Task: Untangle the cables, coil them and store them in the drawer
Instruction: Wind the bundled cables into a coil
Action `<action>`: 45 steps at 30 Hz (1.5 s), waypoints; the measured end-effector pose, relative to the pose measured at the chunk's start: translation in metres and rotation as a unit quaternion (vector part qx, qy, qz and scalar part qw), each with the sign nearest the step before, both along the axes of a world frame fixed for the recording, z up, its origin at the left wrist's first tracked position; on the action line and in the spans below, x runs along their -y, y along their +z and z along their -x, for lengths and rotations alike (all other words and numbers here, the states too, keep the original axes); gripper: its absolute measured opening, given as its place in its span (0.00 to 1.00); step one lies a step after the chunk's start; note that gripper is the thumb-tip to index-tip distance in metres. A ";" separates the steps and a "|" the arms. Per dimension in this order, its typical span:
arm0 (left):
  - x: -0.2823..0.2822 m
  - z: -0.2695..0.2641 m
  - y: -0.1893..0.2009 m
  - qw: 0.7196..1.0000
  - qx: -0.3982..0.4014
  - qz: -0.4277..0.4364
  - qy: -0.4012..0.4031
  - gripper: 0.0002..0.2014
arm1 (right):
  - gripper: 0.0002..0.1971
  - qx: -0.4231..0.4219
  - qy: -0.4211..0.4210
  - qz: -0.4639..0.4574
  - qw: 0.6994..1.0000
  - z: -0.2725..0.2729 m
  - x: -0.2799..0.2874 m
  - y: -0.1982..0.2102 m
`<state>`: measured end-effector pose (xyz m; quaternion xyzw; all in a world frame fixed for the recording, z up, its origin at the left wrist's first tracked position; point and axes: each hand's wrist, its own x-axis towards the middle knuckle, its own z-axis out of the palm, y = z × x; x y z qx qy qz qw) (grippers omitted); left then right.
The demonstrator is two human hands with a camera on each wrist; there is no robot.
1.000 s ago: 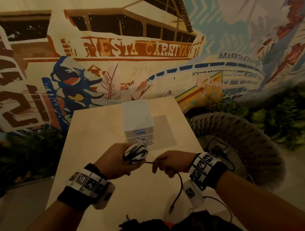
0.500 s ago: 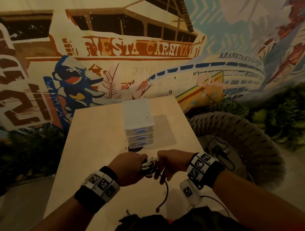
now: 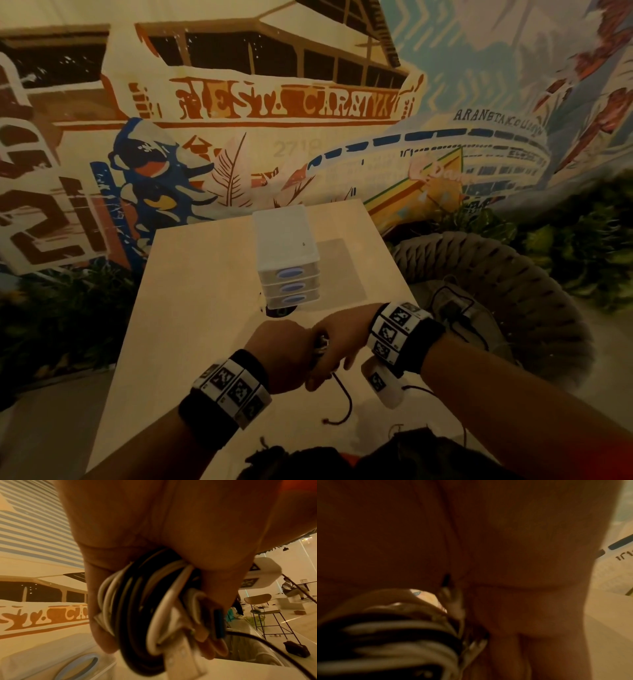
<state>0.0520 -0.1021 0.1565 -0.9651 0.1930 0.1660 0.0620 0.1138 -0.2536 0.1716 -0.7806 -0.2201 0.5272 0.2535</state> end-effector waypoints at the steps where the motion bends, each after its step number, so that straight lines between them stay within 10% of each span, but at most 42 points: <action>1: -0.001 -0.001 0.000 1.000 0.006 0.002 0.003 0.14 | 0.29 0.012 0.000 -0.005 1.000 0.002 -0.003 -0.001; 10: -0.003 -0.001 -0.015 0.997 0.008 0.043 0.066 0.15 | 0.04 0.043 -0.072 0.000 0.996 0.008 -0.016 -0.015; 19: -0.021 -0.015 -0.009 0.975 -0.145 0.144 0.089 0.52 | 0.17 0.134 0.022 0.033 0.990 0.007 -0.007 -0.010; 27: -0.023 -0.018 -0.011 0.910 -0.249 0.300 0.140 0.42 | 0.33 0.278 0.117 0.032 0.953 0.014 -0.007 -0.007; 36: -0.024 -0.015 -0.031 0.908 -0.182 0.332 0.181 0.40 | 0.35 0.285 0.053 -0.037 0.956 0.012 -0.001 -0.016; 40: -0.026 -0.015 -0.027 0.880 -0.159 0.396 0.207 0.24 | 0.46 0.273 -0.069 -0.117 0.952 0.010 0.006 -0.017; 45: -0.033 -0.013 -0.028 0.835 -0.071 0.485 0.249 0.29 | 0.29 0.201 -0.142 -0.118 0.962 -0.002 0.020 -0.021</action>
